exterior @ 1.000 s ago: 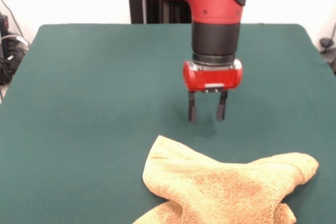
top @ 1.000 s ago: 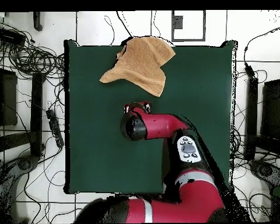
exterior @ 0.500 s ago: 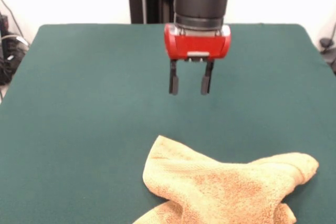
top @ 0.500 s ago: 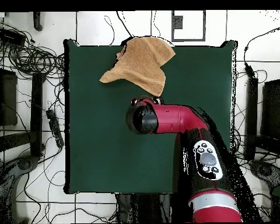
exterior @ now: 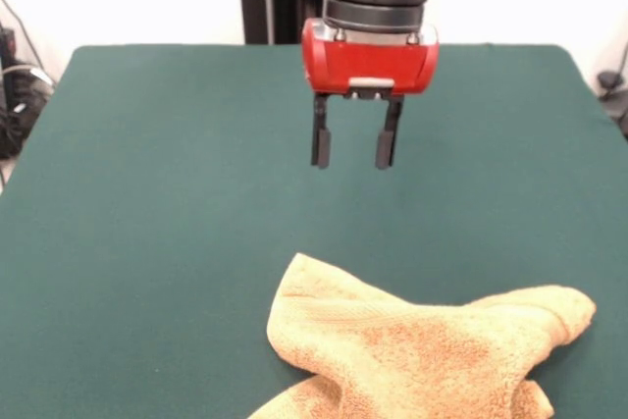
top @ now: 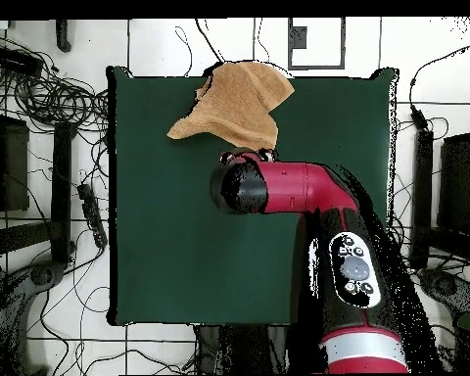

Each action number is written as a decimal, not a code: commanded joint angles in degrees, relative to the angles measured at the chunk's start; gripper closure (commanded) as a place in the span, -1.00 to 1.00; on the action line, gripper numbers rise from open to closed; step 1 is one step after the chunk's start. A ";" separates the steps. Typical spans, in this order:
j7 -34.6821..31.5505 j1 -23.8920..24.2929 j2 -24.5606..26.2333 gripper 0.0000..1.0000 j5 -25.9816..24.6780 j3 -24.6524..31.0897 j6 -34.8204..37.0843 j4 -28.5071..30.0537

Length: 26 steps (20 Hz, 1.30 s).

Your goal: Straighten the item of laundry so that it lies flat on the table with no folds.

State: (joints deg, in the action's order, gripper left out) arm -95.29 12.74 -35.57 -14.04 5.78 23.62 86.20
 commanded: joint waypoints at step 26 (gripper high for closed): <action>-4.72 -2.03 11.48 -1.00 -2.37 3.62 -7.14 -3.54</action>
State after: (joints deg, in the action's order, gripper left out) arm -95.29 11.78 -22.63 -14.83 6.84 18.08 80.57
